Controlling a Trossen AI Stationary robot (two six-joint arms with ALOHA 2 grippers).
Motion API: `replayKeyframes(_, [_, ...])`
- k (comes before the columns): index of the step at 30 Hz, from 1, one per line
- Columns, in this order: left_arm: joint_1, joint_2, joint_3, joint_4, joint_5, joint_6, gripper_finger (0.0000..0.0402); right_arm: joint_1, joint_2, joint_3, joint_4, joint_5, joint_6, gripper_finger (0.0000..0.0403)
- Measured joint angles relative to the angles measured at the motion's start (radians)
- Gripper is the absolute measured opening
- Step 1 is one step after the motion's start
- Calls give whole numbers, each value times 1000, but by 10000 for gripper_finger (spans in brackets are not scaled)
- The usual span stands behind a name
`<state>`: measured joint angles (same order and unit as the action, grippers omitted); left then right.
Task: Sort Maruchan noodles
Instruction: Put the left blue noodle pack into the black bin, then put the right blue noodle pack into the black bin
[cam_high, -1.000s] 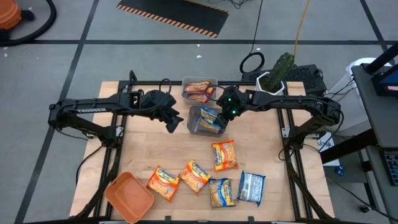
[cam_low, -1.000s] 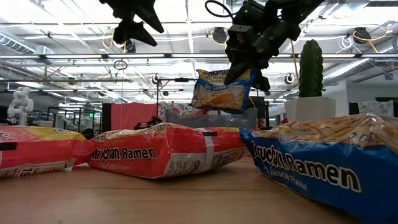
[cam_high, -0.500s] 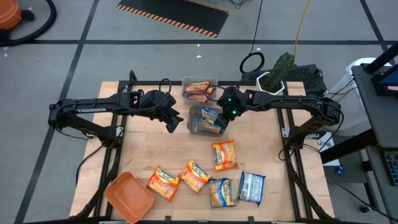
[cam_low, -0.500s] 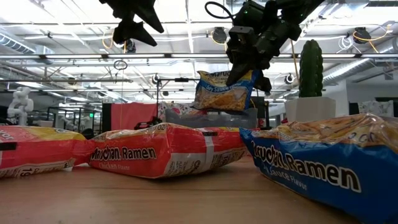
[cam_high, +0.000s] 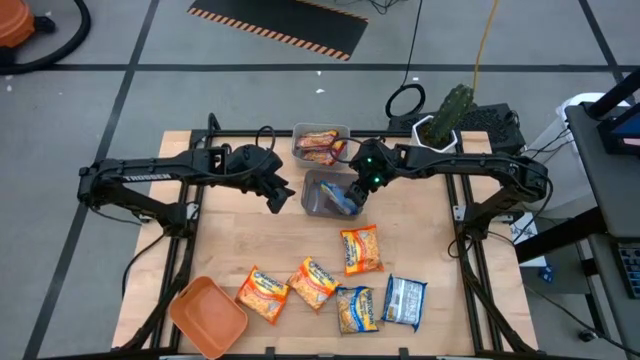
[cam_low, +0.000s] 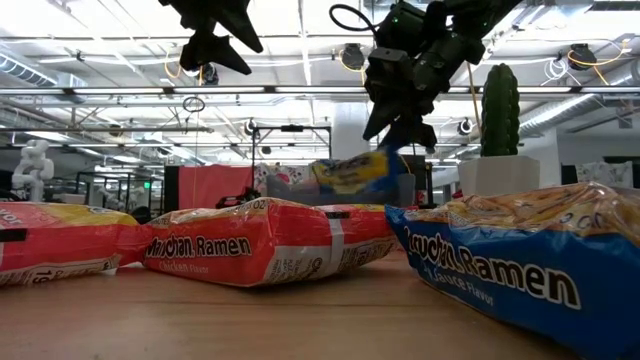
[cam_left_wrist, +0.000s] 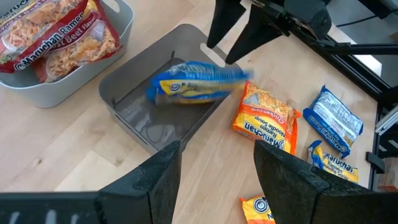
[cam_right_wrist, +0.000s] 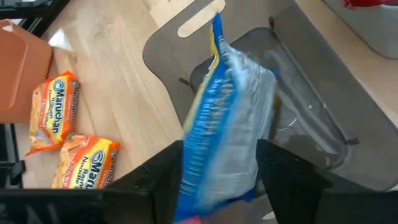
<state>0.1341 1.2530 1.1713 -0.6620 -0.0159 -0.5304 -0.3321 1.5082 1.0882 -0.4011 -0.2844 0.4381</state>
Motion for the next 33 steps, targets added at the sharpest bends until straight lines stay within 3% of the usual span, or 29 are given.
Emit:
replayKeyframes(6, [0,0,0,0,0,0,207,0,-8,0,-3,52,19,205])
replayKeyframes(15, [-2,0,0,-1,16,36,207,67,-133,0,4,55,208,201])
replayKeyframes(22, [-2,0,0,-12,16,100,207,254,-243,0,-90,111,406,201])
replayKeyframes(33, [-3,0,0,-64,25,159,207,608,-208,1,-351,205,819,201])
